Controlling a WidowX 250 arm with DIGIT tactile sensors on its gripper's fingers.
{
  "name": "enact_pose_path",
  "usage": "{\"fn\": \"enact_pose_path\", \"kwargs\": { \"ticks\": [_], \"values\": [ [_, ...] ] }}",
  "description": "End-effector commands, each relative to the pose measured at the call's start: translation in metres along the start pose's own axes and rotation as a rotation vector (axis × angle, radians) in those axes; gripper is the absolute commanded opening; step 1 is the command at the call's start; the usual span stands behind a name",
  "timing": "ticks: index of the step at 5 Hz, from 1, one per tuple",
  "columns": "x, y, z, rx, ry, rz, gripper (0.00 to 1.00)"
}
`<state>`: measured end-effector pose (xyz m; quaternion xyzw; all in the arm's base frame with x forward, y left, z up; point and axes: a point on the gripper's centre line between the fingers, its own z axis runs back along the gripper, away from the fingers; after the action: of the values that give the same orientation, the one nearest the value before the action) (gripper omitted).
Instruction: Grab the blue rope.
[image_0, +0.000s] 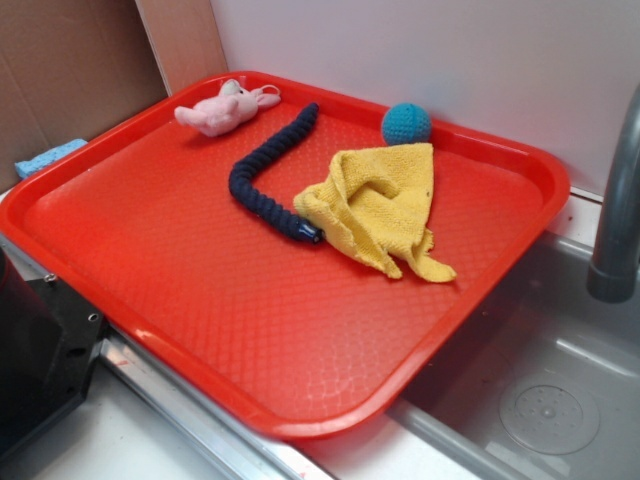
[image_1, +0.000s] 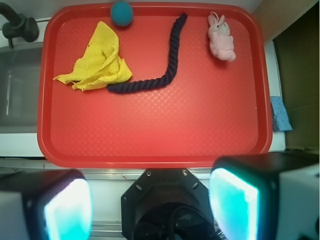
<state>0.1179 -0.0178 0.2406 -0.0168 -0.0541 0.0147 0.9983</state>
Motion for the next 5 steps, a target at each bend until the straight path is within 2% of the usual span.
{"fn": "enact_pose_path", "kwargs": {
  "ticks": [1, 3, 5],
  "values": [
    [0.0, 0.0, 0.0, 0.0, 0.0, 0.0, 1.0],
    [0.034, 0.018, -0.038, -0.015, -0.053, 0.356, 1.0],
    [0.069, 0.045, -0.079, 0.041, -0.098, 0.699, 1.0]
  ]
}}
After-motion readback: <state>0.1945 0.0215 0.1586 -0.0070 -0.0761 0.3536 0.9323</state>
